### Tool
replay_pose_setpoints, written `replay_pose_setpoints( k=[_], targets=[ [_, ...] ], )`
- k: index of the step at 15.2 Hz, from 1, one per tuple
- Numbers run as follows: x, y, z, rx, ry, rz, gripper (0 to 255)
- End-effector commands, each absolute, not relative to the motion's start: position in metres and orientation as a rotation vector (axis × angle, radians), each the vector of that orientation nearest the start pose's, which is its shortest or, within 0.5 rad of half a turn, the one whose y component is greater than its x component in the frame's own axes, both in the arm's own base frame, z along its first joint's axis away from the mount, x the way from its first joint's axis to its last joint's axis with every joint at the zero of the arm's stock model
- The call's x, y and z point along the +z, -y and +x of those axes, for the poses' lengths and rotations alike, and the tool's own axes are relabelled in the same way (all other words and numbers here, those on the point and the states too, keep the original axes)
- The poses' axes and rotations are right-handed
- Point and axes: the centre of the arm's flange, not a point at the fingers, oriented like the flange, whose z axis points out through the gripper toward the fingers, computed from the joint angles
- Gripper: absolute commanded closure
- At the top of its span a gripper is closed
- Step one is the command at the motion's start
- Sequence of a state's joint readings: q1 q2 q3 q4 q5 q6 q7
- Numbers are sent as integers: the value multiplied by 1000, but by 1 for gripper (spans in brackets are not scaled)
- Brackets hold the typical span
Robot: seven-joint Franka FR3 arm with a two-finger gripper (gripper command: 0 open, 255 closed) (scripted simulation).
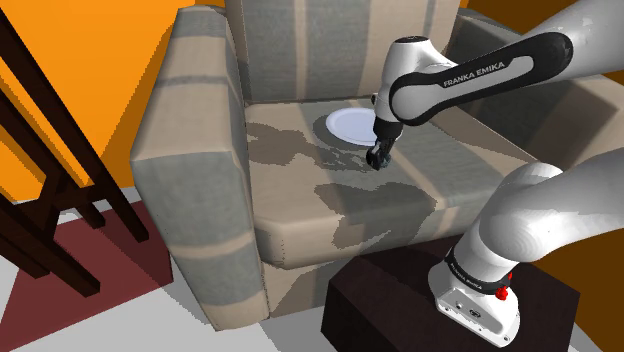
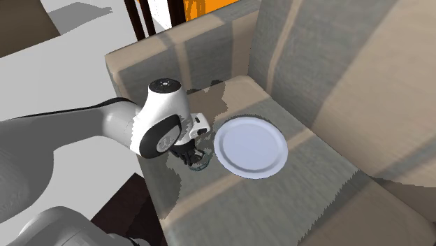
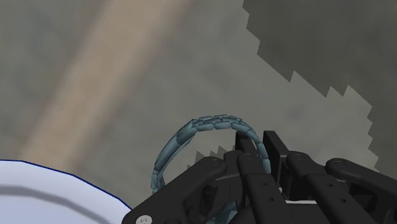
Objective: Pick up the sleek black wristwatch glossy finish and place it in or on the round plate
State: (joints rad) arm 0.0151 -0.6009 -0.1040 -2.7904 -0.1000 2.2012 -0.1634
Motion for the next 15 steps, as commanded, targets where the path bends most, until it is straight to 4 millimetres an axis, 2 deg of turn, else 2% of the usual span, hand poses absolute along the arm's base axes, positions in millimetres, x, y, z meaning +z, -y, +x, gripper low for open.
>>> replay_pose_setpoints(
  k=[1, 6, 15],
  targets=[
    [378, 30, 338, -13, 239, -3156, 255],
    [378, 30, 338, -13, 239, -3156, 255],
    [425, 30, 338, -13, 239, -3156, 255]
  ],
)
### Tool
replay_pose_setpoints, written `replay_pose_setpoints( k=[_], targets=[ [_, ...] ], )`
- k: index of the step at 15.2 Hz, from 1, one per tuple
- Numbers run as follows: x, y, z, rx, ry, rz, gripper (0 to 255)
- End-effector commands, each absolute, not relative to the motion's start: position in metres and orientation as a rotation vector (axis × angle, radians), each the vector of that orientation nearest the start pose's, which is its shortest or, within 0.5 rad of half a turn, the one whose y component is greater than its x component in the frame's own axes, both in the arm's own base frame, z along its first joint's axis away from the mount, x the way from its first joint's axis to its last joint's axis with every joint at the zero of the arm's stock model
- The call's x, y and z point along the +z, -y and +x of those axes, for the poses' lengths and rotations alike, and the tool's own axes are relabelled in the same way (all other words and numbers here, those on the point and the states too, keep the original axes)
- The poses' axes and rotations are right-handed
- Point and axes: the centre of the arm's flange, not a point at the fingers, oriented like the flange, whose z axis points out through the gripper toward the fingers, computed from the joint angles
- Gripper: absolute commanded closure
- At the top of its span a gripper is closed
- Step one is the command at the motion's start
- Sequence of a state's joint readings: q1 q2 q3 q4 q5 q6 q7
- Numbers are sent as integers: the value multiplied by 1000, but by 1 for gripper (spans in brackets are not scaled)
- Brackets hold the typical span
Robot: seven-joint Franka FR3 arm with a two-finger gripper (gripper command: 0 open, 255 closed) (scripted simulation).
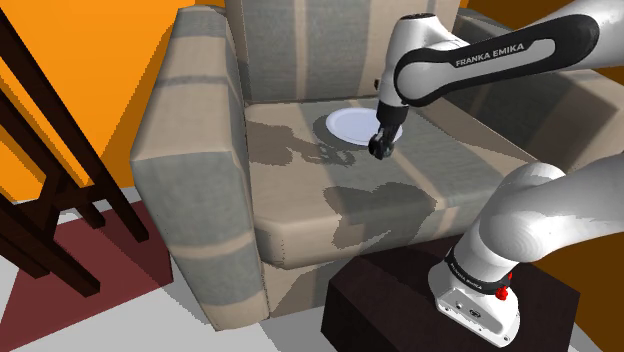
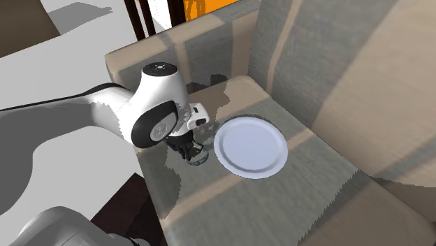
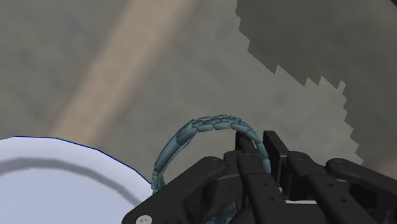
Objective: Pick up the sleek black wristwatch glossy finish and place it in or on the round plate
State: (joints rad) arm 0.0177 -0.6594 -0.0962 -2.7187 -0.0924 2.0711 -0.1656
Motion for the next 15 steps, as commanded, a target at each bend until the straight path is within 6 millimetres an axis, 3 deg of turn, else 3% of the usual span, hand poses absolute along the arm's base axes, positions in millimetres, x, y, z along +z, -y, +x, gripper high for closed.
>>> replay_pose_setpoints(
  k=[1, 8, 15],
  targets=[
    [430, 30, 338, -13, 239, -3156, 255],
    [465, 30, 338, -13, 239, -3156, 255],
    [464, 88, 410, -13, 239, -3156, 255]
  ],
)
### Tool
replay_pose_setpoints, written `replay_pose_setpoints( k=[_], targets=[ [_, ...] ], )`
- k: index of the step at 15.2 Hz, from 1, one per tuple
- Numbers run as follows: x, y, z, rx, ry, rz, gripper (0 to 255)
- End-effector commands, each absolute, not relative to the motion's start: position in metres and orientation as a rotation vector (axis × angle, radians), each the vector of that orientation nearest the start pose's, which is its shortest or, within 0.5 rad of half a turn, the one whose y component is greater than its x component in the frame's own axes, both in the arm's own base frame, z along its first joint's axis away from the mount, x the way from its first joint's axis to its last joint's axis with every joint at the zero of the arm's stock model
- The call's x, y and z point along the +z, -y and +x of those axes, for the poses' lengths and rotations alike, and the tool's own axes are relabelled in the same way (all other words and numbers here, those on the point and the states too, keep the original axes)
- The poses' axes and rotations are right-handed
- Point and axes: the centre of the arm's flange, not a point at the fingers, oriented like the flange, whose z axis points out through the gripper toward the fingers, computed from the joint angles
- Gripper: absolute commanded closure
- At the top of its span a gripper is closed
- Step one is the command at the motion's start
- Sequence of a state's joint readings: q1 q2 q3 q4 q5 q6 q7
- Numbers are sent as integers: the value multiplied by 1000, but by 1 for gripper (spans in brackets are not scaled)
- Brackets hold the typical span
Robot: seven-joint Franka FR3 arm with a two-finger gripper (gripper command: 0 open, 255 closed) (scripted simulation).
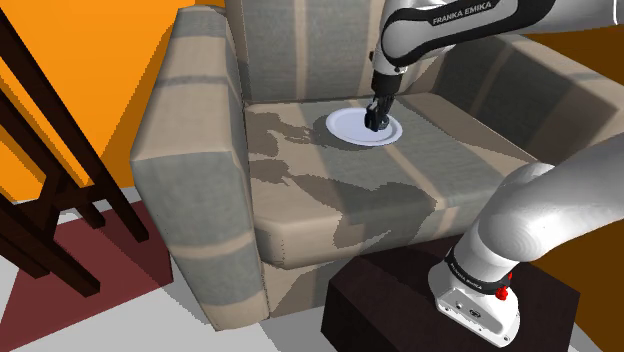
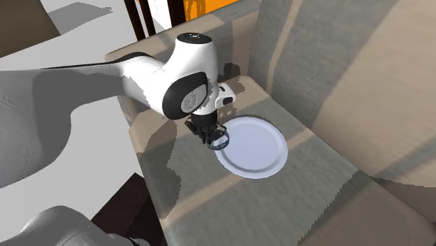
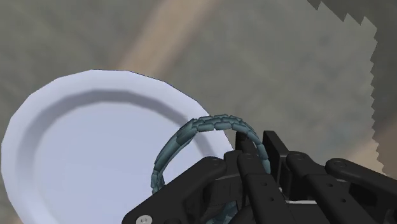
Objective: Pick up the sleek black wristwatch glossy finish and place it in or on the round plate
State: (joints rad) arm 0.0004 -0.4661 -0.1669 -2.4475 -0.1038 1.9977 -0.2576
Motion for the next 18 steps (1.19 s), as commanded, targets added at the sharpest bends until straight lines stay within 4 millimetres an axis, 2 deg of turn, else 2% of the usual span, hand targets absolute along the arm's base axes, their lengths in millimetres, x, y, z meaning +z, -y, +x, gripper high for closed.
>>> replay_pose_setpoints(
  k=[1, 9, 18],
  targets=[
    [464, 97, 420, -13, 239, -3156, 255],
    [463, 166, 506, -13, 239, -3156, 255],
    [415, 166, 506, -13, 239, -3156, 255]
  ],
)
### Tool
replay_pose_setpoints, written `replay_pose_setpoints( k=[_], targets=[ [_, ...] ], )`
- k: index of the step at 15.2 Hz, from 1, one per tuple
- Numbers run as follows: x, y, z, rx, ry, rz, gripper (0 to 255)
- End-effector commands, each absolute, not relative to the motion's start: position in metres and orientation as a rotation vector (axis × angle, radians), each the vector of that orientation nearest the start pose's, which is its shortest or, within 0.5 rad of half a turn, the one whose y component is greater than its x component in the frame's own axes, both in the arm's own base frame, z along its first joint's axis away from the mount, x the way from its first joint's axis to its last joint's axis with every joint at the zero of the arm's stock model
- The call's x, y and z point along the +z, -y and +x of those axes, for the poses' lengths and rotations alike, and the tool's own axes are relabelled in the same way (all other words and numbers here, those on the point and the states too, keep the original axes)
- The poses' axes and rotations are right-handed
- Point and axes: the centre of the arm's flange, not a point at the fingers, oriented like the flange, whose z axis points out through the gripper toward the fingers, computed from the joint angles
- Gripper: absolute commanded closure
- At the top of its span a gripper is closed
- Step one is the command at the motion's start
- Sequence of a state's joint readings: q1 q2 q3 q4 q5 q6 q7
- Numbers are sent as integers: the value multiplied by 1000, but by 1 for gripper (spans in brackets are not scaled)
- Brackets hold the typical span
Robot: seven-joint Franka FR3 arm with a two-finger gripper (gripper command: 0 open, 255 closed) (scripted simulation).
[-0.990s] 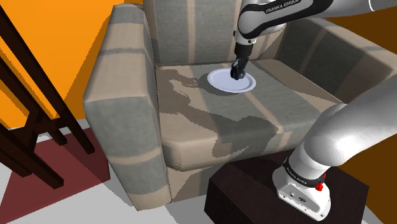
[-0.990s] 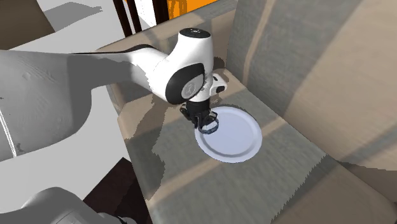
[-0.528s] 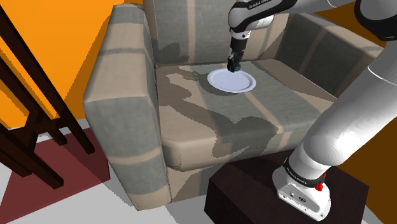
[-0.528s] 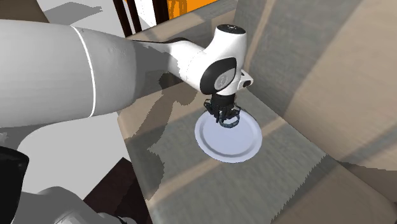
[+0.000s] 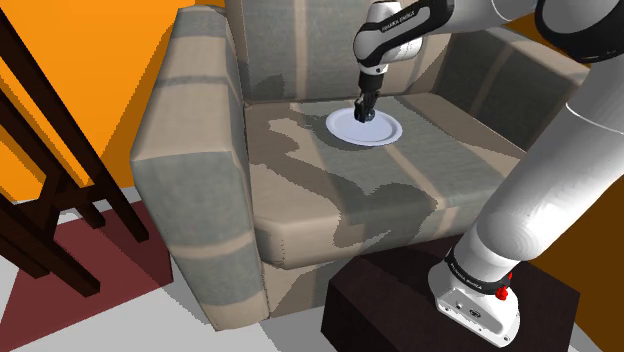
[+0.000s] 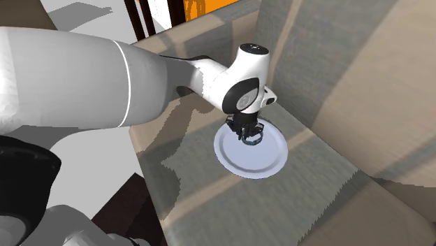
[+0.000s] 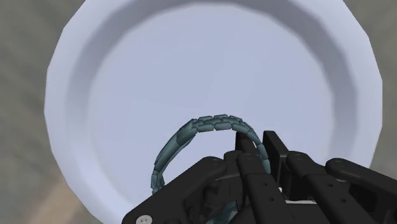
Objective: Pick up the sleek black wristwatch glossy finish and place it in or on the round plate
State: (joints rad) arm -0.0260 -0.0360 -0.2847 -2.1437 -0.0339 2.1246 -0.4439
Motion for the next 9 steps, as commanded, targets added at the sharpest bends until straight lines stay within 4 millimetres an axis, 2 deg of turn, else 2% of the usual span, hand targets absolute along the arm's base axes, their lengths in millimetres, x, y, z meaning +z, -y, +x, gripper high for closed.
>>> replay_pose_setpoints(
  k=[1, 4, 9],
  targets=[
    [410, 166, 506, -13, 239, -3156, 255],
    [395, 166, 506, -13, 239, -3156, 255],
    [395, 166, 506, -13, 239, -3156, 255]
  ],
)
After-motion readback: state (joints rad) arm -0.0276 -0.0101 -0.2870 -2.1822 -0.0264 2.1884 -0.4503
